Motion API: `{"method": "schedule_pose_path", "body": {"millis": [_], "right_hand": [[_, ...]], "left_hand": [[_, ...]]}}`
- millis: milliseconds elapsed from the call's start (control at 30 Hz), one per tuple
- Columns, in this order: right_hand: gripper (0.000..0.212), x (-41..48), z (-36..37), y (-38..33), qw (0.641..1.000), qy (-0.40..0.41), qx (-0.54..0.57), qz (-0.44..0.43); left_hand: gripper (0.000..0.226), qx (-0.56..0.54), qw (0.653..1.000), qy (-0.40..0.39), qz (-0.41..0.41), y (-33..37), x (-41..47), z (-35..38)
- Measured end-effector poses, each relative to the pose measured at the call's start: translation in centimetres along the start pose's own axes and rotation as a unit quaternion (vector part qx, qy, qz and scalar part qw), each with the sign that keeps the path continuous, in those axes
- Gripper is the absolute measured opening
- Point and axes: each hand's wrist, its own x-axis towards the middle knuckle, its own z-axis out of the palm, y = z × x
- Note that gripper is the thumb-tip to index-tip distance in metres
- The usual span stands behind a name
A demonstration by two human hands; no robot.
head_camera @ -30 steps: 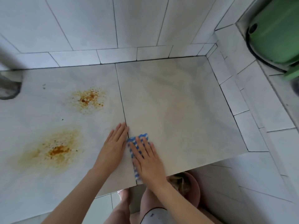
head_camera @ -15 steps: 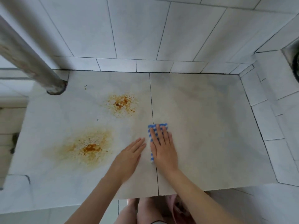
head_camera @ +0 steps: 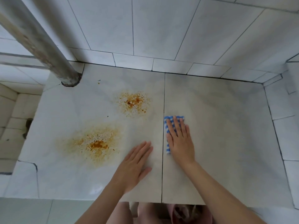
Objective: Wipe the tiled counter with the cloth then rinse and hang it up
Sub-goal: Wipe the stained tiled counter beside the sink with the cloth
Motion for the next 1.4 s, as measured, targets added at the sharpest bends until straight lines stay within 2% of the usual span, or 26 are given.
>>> {"method": "schedule_pose_path", "body": {"millis": [133, 300, 433, 600, 733, 833, 900, 1100, 1233, 1300, 1400], "right_hand": [[0.052, -0.5, 0.2, -2.3, 0.999, 0.010, 0.016, 0.031], [0.051, -1.8, 0.6, -6.5, 0.999, -0.005, 0.023, -0.025], [0.052, -0.6, 0.4, -5.4, 0.999, -0.012, 0.011, -0.037], [0.052, 5.6, -0.1, -3.2, 0.998, 0.003, 0.000, 0.057], [0.059, 9.6, -0.7, -3.5, 0.997, -0.004, -0.018, 0.076], [0.062, 12.4, -0.9, -5.5, 0.997, -0.011, -0.010, 0.081], [0.058, 14.1, -0.4, -7.6, 0.998, -0.027, -0.015, 0.057], [0.051, 10.4, 1.2, -17.1, 0.990, 0.008, 0.033, -0.139], [0.049, 7.2, 0.8, -15.9, 0.975, -0.030, 0.020, -0.221], [0.049, 8.9, 0.6, -12.6, 0.979, -0.024, -0.012, -0.204], [0.050, 13.4, 0.0, -6.8, 0.996, 0.000, -0.054, -0.077]], "left_hand": [[0.057, -0.020, 0.999, 0.034, 0.011, 0.0, 0.2, -0.3], [0.039, -0.089, 0.989, 0.115, 0.021, -1.4, 0.3, -2.1], [0.042, -0.065, 0.984, 0.160, -0.042, -6.4, 1.6, -5.0], [0.050, -0.012, 0.971, 0.175, -0.163, -13.9, 3.6, -8.0], [0.053, 0.009, 0.960, 0.162, -0.228, -18.4, 4.3, -8.6], [0.059, 0.043, 0.961, 0.143, -0.233, -20.4, 4.2, -8.1], [0.064, 0.059, 0.964, 0.133, -0.222, -21.1, 4.0, -7.9], [0.062, 0.063, 0.967, 0.132, -0.207, -21.9, 3.6, -7.9], [0.061, 0.072, 0.971, 0.121, -0.195, -22.3, 3.3, -8.2], [0.060, 0.074, 0.973, 0.117, -0.186, -22.7, 3.0, -8.5], [0.058, 0.070, 0.973, 0.117, -0.184, -23.0, 2.6, -8.6]]}}
